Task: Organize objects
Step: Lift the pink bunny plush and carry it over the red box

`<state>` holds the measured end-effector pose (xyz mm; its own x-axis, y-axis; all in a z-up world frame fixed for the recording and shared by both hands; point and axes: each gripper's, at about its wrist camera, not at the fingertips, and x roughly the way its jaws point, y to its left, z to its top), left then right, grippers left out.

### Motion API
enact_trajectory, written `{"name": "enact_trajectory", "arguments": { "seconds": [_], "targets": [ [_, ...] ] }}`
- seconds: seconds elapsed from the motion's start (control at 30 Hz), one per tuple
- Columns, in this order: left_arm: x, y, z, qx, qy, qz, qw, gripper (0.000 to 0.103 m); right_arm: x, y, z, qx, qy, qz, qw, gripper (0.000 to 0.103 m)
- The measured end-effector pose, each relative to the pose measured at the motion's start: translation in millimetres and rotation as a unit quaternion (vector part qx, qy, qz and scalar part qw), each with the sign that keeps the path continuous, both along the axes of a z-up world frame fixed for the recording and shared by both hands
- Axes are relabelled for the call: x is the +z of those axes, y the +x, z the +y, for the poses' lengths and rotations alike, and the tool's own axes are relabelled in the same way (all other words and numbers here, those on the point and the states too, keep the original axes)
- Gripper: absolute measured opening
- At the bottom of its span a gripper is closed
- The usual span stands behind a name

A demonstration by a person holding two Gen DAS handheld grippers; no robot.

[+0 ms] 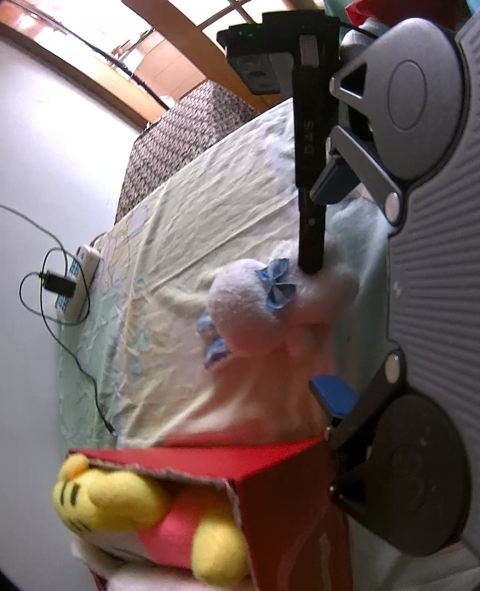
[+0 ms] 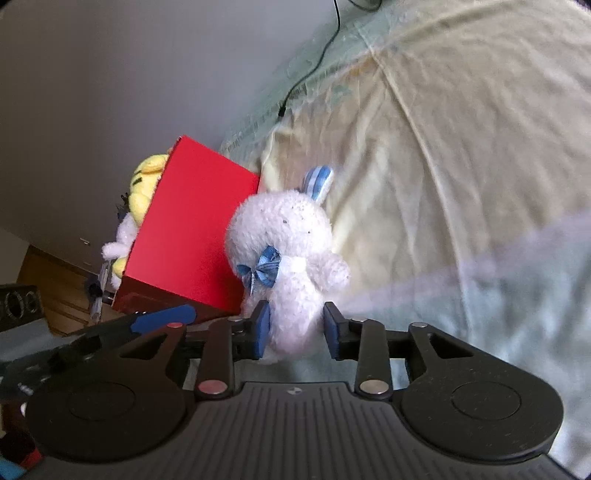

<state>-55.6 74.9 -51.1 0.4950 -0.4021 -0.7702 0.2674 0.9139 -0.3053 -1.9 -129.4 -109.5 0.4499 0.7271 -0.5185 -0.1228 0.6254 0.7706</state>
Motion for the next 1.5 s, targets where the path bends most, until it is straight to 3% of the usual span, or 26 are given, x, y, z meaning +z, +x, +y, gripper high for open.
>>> {"name": "enact_trajectory", "arguments": {
  "seconds": [0.13, 0.23, 0.33, 0.37, 0.47, 0.6, 0.77, 1.17, 1.5],
  "targets": [
    [-3.7, 7.3, -6.9, -0.004, 0.003, 0.001, 1.0000, 0.099, 8.7, 7.3, -15.2, -0.032, 0.040, -0.025, 0.998, 0.039],
    [-13.0, 17.6, -12.6, 0.002, 0.006, 0.013, 0.9999, 0.099, 3.8, 22.9, -14.7, -0.054, 0.034, -0.020, 0.998, 0.043],
    [-27.4, 31.3, -14.6, 0.012, 0.004, 0.041, 0.9991, 0.099, -5.2, 37.7, -3.3, -0.044, 0.023, -0.015, 0.999, 0.049],
    [-31.9, 35.7, -14.1, 0.015, 0.002, 0.050, 0.9986, 0.099, -8.0, 41.6, 1.1, -0.042, 0.029, -0.014, 0.999, 0.055],
    [-41.1, 44.2, -10.4, 0.024, -0.007, 0.070, 0.9972, 0.096, -16.7, 47.7, 11.3, -0.030, 0.066, 0.004, 0.997, 0.059],
    [-47.7, 47.7, -12.4, 0.026, 0.001, 0.077, 0.9967, 0.092, -23.9, 46.2, 27.4, -0.008, 0.093, 0.019, 0.995, 0.057],
    [-45.2, 45.1, -12.6, 0.021, 0.007, 0.075, 0.9970, 0.091, -19.9, 42.2, 25.8, -0.011, 0.093, 0.018, 0.995, 0.053],
    [-24.8, 13.4, -18.7, -0.024, 0.031, 0.041, 0.9984, 0.089, 5.0, 9.6, 20.3, 0.007, 0.096, 0.006, 0.995, 0.052],
    [22.0, -21.1, 6.3, 0.000, 0.031, -0.026, 0.9992, 0.089, 45.9, -8.7, 38.1, 0.072, 0.114, -0.057, 0.989, 0.052]
  ]
}}
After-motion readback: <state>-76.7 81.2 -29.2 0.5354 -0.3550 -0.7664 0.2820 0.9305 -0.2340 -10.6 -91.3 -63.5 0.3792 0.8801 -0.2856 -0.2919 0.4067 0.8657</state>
